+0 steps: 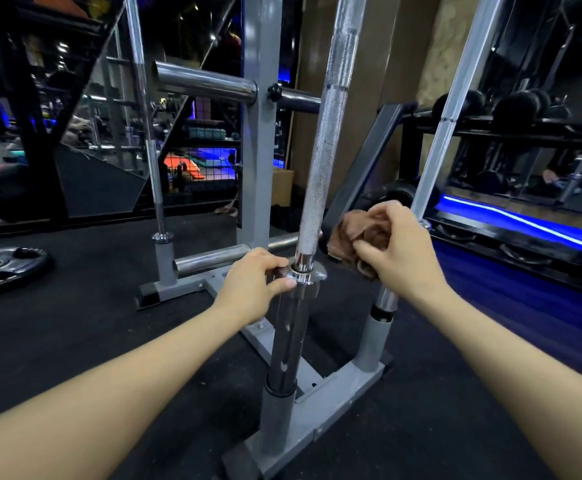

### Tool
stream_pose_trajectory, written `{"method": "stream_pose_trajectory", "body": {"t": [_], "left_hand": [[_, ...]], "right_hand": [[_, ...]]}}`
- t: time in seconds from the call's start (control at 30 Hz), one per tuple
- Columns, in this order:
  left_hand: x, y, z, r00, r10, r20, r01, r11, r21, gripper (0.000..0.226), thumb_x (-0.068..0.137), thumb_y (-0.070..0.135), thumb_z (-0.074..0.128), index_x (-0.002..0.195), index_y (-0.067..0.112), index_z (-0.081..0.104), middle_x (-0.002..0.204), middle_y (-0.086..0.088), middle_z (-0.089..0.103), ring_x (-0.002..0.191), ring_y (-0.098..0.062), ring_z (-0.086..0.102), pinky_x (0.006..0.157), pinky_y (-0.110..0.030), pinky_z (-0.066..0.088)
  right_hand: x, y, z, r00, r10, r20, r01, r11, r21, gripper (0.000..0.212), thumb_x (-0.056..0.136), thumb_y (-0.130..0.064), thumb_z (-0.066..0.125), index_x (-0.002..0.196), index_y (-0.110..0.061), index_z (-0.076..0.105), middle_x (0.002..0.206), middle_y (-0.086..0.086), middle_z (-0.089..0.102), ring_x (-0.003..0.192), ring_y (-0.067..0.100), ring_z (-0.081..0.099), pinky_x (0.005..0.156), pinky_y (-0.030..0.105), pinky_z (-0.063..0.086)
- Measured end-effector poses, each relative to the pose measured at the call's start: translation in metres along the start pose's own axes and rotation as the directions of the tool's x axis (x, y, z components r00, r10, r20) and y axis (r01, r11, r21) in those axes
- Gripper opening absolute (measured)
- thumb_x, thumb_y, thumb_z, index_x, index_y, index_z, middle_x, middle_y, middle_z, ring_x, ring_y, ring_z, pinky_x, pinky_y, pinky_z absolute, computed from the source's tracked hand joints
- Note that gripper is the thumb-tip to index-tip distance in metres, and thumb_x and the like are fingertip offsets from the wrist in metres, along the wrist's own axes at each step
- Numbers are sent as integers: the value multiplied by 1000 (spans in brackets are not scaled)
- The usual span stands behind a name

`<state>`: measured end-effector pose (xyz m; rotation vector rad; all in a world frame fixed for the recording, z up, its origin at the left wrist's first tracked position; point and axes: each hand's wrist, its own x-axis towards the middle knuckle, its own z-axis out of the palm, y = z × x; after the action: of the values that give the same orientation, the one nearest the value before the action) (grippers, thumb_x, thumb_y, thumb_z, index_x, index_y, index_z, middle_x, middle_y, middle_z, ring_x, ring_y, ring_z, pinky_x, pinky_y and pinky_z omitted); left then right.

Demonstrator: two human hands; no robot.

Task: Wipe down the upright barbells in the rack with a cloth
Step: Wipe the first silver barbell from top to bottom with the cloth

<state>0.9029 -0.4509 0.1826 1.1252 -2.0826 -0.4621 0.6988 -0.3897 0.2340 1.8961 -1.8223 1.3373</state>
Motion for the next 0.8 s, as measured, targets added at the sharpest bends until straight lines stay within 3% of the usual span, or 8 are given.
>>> {"method": "stream_pose_trajectory", "body": {"t": [0.07, 0.2, 0.33, 0.5, 0.67, 0.8], "left_hand": [[1, 0, 0, 1000, 2, -14, -2, 1000, 8, 24, 83, 27, 71, 104, 16, 69, 103, 1, 59, 98, -16, 56, 89, -30, 42], [1, -1, 2, 999, 26, -41, -25, 1000, 8, 18, 82, 25, 71, 98, 16, 69, 98, 3, 59, 95, -14, 56, 79, -21, 35], [1, -2, 3, 997, 46, -61, -45, 999, 5, 16, 82, 25, 71, 95, 16, 68, 97, 4, 58, 93, -12, 56, 81, -21, 35], [0, -4, 6, 996, 50, -77, -50, 999, 9, 24, 83, 24, 70, 105, 13, 69, 99, 6, 57, 93, -11, 54, 81, -19, 34], [-3, 4, 2, 1000, 9, -20, -9, 1000, -9, 29, 86, 24, 68, 112, 12, 67, 105, 2, 58, 101, -17, 56, 90, -27, 40], [-18, 14, -11, 998, -57, -30, 57, 998, 0, 33, 93, 27, 58, 125, 20, 59, 116, 6, 54, 105, -6, 49, 85, -18, 32]], "right_hand": [[15, -2, 10, 994, 102, 40, -102, 995, -8, 36, 79, -16, 72, 113, -13, 60, 113, 11, 60, 104, 25, 56, 78, 20, 32], [21, -14, 35, 953, 43, 299, -43, 999, -6, 33, 84, -10, 66, 116, -12, 64, 117, 6, 64, 108, 18, 57, 74, 10, 29], [19, -15, 20, 909, 4, 417, 14, 999, -39, 34, 86, -12, 65, 120, -15, 64, 119, 1, 64, 110, 17, 58, 87, 18, 39], [-2, -17, 4, 917, -29, 398, 25, 1000, 15, 31, 84, -10, 67, 114, -19, 68, 102, -11, 61, 101, 9, 58, 87, 18, 40], [-21, -19, 0, 909, -16, 417, -38, 992, 121, 27, 83, -15, 69, 109, -22, 66, 105, -4, 68, 101, 15, 62, 94, 34, 48], [-31, -23, -9, 927, 67, 370, -217, 900, 379, 17, 80, -16, 74, 92, -16, 62, 88, -1, 67, 82, 13, 63, 79, 29, 51]]}}
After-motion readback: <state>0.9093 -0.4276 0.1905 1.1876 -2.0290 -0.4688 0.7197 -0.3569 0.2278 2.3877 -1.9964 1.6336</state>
